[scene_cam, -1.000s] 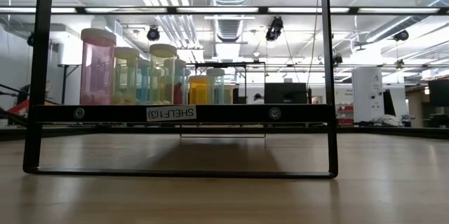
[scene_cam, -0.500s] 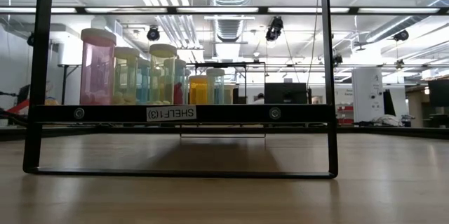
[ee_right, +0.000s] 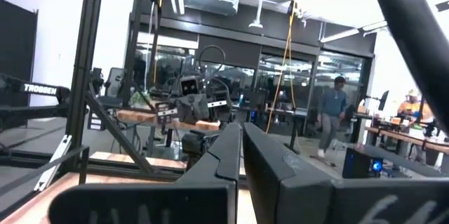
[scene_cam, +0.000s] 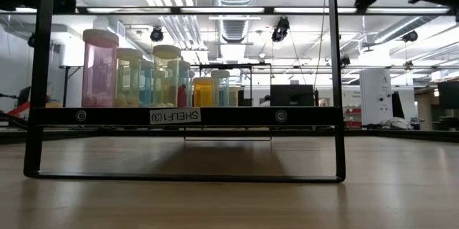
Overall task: Pick and place medicine bottles onto shelf by color
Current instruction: Return to Home Position
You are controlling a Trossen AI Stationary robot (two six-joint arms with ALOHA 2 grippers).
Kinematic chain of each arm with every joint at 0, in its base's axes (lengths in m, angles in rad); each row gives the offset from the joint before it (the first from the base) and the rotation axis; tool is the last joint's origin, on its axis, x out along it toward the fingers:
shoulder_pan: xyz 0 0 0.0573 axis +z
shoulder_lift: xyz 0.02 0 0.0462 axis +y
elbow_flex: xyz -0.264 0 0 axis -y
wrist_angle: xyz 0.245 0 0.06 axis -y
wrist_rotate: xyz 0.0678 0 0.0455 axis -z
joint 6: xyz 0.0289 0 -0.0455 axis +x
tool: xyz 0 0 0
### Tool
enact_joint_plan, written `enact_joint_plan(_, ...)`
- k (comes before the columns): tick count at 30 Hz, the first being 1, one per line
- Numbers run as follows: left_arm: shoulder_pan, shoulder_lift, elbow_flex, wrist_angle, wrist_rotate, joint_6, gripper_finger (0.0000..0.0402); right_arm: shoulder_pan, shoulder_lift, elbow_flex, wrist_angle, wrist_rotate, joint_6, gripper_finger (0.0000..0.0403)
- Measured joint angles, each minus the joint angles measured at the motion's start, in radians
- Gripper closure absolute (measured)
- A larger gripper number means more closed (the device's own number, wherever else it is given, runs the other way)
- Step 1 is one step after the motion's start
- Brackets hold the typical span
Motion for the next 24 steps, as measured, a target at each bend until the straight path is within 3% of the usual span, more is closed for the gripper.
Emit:
enact_joint_plan(13,0.0,-0.009,-0.113,0.098,0.001,-0.004,0.04,0.0,-0.019,-0.176,0.193,0.0,0.001,0.0394)
enact_joint_plan(24,0.0,-0.007,-0.149,0.14,-0.007,-0.004,0.04,0.0,-0.018,-0.181,0.201,-0.018,0.025,0.0394)
